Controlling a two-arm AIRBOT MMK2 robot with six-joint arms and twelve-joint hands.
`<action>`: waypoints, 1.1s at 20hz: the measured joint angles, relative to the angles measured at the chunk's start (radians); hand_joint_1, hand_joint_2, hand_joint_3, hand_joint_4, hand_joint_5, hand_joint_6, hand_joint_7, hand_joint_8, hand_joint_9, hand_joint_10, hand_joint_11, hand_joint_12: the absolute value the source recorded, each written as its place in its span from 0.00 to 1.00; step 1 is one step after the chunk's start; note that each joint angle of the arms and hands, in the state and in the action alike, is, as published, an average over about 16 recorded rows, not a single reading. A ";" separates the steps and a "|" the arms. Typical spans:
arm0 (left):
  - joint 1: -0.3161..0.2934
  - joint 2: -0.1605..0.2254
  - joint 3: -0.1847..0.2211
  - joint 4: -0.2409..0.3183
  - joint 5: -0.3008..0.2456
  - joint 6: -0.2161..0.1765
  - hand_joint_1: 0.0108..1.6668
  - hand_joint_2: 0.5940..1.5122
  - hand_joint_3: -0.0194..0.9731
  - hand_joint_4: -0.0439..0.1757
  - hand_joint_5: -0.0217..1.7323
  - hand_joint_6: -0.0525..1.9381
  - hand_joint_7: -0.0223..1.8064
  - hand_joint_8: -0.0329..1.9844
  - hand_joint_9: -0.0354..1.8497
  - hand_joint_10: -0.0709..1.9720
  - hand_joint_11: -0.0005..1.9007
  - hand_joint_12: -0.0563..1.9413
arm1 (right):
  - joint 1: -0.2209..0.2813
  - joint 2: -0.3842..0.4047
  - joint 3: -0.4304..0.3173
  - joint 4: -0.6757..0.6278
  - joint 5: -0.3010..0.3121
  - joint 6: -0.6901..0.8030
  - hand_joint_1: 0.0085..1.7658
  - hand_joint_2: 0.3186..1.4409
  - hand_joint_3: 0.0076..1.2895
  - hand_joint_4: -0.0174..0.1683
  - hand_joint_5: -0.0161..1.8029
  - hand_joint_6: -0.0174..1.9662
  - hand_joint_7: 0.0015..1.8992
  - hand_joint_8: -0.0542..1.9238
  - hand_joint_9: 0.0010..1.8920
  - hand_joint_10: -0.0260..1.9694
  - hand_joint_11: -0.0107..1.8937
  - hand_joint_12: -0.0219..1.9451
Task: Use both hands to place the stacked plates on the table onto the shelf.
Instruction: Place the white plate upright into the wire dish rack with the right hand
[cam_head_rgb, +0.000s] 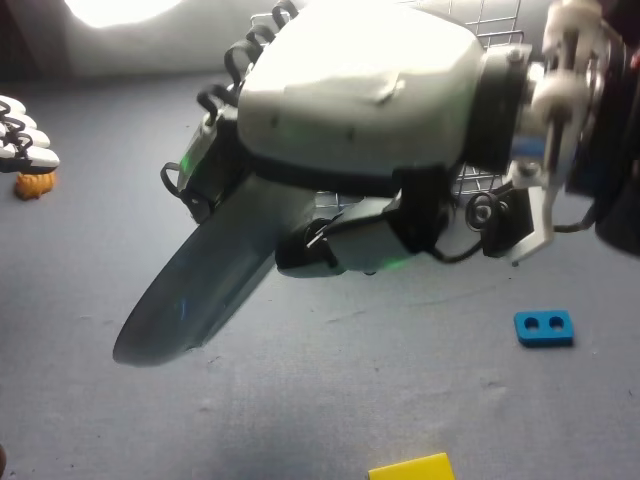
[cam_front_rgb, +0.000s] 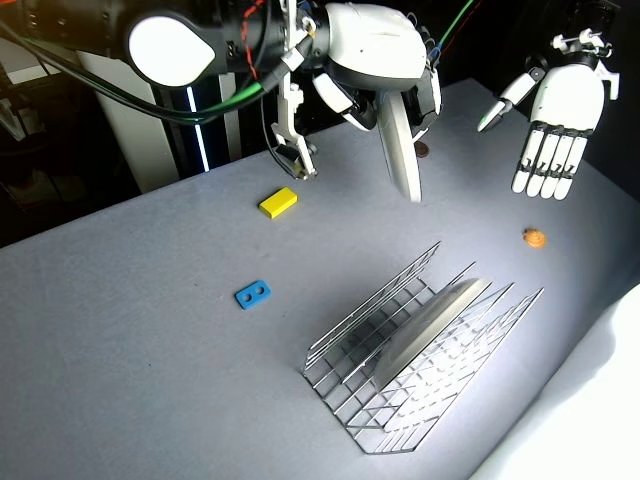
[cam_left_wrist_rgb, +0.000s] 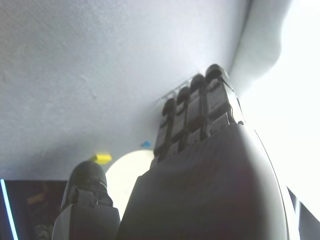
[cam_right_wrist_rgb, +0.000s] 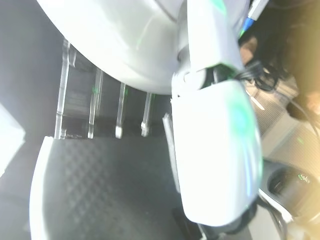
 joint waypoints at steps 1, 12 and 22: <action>0.000 0.000 0.000 0.000 -0.001 0.000 0.01 0.61 0.04 0.21 0.03 0.03 0.02 0.03 0.03 0.04 0.01 0.02 | 0.014 0.010 0.006 -0.046 -0.016 0.078 0.76 0.56 0.01 0.08 0.53 0.45 0.57 0.43 0.57 0.50 0.49 0.52; -0.001 -0.004 0.000 0.003 -0.007 -0.002 0.01 0.61 0.04 0.21 0.03 0.03 0.02 0.03 0.03 0.04 0.01 0.02 | 0.154 0.069 0.089 -0.241 -0.216 0.630 0.77 0.59 0.01 0.06 0.52 0.46 0.56 0.43 0.56 0.51 0.48 0.52; -0.001 -0.005 0.000 0.006 -0.009 -0.003 0.01 0.61 0.04 0.21 0.02 0.03 0.02 0.03 0.03 0.04 0.01 0.02 | 0.196 0.080 0.168 -0.220 -0.293 0.729 0.78 0.60 0.01 0.05 0.53 0.45 0.57 0.41 0.56 0.49 0.49 0.51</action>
